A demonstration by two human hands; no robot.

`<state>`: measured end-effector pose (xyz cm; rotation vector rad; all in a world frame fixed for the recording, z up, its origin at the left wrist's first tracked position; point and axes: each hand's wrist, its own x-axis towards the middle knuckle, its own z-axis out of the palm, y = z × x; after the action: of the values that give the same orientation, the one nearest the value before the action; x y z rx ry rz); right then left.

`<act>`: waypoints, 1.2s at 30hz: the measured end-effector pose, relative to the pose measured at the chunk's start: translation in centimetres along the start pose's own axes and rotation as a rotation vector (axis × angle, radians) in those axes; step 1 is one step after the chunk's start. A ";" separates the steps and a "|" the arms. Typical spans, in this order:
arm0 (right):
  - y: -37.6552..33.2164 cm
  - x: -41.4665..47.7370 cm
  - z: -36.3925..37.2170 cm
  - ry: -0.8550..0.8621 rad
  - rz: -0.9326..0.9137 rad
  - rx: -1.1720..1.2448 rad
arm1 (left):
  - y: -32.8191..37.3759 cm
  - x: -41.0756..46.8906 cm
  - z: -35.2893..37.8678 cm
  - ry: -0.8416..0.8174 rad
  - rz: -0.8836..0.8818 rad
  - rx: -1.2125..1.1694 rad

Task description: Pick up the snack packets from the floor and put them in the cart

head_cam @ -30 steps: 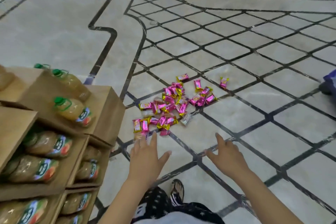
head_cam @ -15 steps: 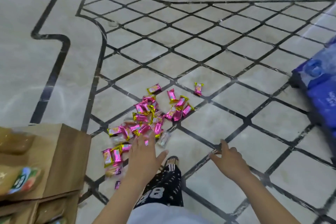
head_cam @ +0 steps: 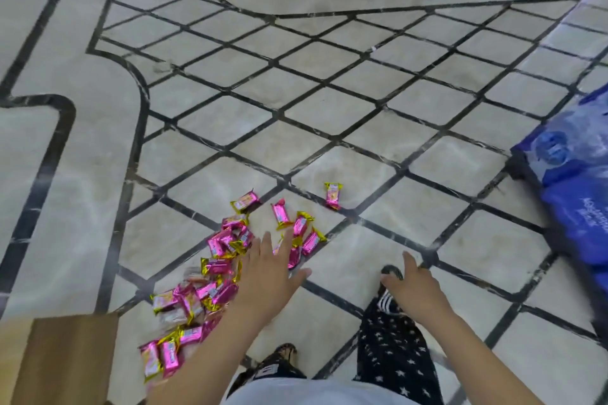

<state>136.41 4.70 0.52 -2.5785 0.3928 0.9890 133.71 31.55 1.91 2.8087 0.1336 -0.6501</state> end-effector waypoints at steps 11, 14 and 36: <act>1.3 18.8 -17.2 -0.078 -0.202 -0.276 | 13.7 12.7 0.5 -0.034 -0.282 -0.194; 1.6 23.5 -20.1 -0.124 -0.171 -0.303 | 16.1 16.2 1.8 -0.080 -0.294 -0.247; -4.5 70.1 18.5 -0.140 -0.288 -0.327 | -2.4 46.7 46.4 -0.295 -0.257 -0.070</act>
<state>177.57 7.33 -59.31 -2.7180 -0.1906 1.1966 155.74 23.00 -59.57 2.6149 0.4549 -1.0859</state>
